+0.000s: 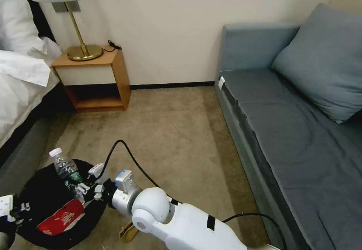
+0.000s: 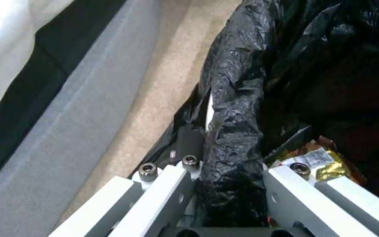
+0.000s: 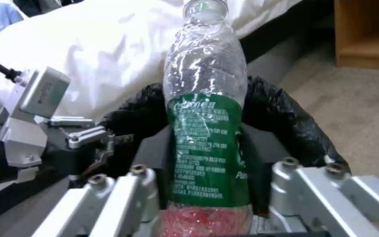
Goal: Pick up the trash bin, then pick up the garbage on the floor and place it into the trash bin.
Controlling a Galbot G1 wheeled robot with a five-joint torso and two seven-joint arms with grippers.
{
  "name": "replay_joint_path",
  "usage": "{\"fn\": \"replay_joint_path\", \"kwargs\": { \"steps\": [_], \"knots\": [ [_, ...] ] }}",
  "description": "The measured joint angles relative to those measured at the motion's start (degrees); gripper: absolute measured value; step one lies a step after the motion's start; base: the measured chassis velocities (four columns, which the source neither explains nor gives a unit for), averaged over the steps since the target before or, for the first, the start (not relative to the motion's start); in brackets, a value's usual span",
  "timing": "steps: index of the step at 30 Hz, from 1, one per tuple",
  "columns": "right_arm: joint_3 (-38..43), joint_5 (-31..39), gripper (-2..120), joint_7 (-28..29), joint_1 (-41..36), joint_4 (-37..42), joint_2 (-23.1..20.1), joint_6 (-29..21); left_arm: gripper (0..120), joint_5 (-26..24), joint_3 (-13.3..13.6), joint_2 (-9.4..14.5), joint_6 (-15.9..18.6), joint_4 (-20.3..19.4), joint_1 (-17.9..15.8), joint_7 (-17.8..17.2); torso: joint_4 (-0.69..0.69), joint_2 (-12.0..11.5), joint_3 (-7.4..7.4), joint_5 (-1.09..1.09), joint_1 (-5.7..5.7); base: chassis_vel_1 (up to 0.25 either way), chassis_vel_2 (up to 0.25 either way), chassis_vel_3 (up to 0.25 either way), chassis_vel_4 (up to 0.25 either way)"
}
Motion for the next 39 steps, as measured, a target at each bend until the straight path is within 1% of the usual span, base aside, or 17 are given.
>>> {"fn": "replay_joint_path", "kwargs": {
  "steps": [3, 4, 7, 8, 9, 12, 13, 15, 18, 22, 27, 28, 31, 32, 36, 37, 39],
  "knots": [
    [-0.12, -1.70, 57, 0.06, -0.73, -0.16, 0.04, -0.73, 3, -0.14, -0.04, 0.04, -0.05, 0.02, 0.11, 0.04, 0.00, 0.00, 0.00, 0.00, 0.00, 0.000, 0.000, 0.000, 0.000],
    [-0.12, -1.70, 57, 0.06, -0.73, -0.16, 0.04, -0.73, 3, -0.14, -0.04, 0.04, -0.05, 0.02, 0.11, 0.04, 0.00, 0.00, 0.00, 0.00, 0.00, 0.000, 0.000, 0.000, 0.000],
    [-0.27, -2.51, 71, 0.06, -1.28, -0.18, 0.18, -1.14, 3, -0.27, -0.06, 0.09, -0.13, 0.08, 0.10, 0.04, 0.00, 0.00, 0.00, 0.00, 0.00, 0.000, 0.000, 0.000, 0.000],
    [-0.25, -2.66, 74, 0.07, -1.54, -0.25, 0.41, -1.20, 3, -0.29, -0.06, 0.10, -0.13, 0.08, 0.10, 0.06, 0.00, 0.00, 0.00, 0.00, 0.00, 0.000, 0.000, 0.000, 0.000],
    [-0.25, -2.66, 74, 0.07, -1.54, -0.25, 0.41, -1.20, 3, -0.29, -0.06, 0.10, -0.13, 0.08, 0.10, 0.06, 0.00, 0.00, 0.00, 0.00, 0.00, 0.000, 0.000, 0.000, 0.000],
    [-0.09, -3.19, 88, 0.10, -1.91, -0.36, 0.57, -1.41, 3, -0.34, -0.08, 0.10, -0.16, 0.13, 0.08, 0.09, 0.00, 0.00, 0.00, 0.01, 0.00, 0.000, 0.000, 0.000, 0.000],
    [-0.09, -3.19, 88, 0.10, -1.91, -0.36, 0.57, -1.41, 3, -0.34, -0.08, 0.10, -0.16, 0.13, 0.08, 0.09, 0.00, 0.00, 0.00, 0.01, 0.00, 0.000, 0.000, 0.000, 0.000],
    [0.32, -4.80, 98, -0.31, -2.05, -0.24, 0.00, -1.40, 3, -0.39, -0.08, 0.12, -0.25, 0.43, -0.04, 0.10, 0.00, 0.00, 0.00, 0.01, 0.00, 0.000, 0.000, 0.000, 0.000],
    [1.29, -5.43, 99, -1.12, -2.27, 0.49, -1.09, -1.33, 3, -0.39, -0.06, 0.17, -0.25, 0.71, -0.26, 0.10, 0.01, 0.00, 0.00, 0.01, 0.00, 0.000, 0.000, 0.000, 0.000],
    [3.37, -6.24, 100, -3.32, -2.36, 1.87, -3.93, -1.28, 3, -0.44, -0.05, 0.36, -0.25, 1.43, -0.82, 0.10, 0.00, 0.00, 0.00, 0.02, 0.00, 0.000, 0.000, 0.000, 0.000],
    [6.09, -9.59, 100, -10.04, -2.04, 3.40, -12.30, 2.36, 3, -0.66, -0.23, 0.84, -0.24, 2.71, -1.69, 0.09, 0.00, 0.00, 0.00, 0.03, 0.00, 0.000, 0.000, 0.000, 0.000],
    [6.09, -9.59, 100, -10.04, -2.04, 3.40, -12.30, 2.36, 3, -0.66, -0.23, 0.84, -0.24, 2.71, -1.69, 0.09, 0.00, 0.00, 0.00, 0.03, 0.00, 0.000, 0.000, 0.000, 0.000],
    [8.18, -12.02, 100, -14.78, -2.50, 3.81, -17.73, 4.59, 3, -0.87, -0.39, 0.95, -0.23, 2.96, -1.71, 0.09, 0.00, 0.00, 0.00, 0.03, 0.00, 0.000, 0.000, 0.000, 0.000],
    [8.18, -12.02, 100, -14.78, -2.50, 3.81, -17.73, 4.59, 3, -0.87, -0.39, 0.95, -0.23, 2.96, -1.71, 0.09, 0.00, 0.00, 0.00, 0.03, 0.00, 0.000, 0.000, 0.000, 0.000],
    [9.31, -16.76, 100, -22.14, -2.99, 2.05, -23.85, 8.47, 3, -1.14, -0.56, 1.09, -0.12, 2.90, -1.59, 0.06, -0.01, 0.00, 0.00, 0.02, 0.00, 0.000, 0.000, 0.000, 0.000],
    [9.31, -16.76, 100, -22.14, -2.99, 2.05, -23.85, 8.47, 3, -1.14, -0.56, 1.09, -0.12, 2.90, -1.59, 0.06, -0.01, 0.00, 0.00, 0.02, 0.00, 0.000, 0.000, 0.000, 0.000],
    [7.59, -20.04, 100, -24.79, -1.89, 0.34, -25.92, 9.99, 3, -1.31, -0.56, 1.12, -0.10, 2.72, -1.42, 0.06, -0.02, 0.00, 0.00, 0.03, 0.00, 0.000, 0.000, 0.000, 0.000]
  ]
}}
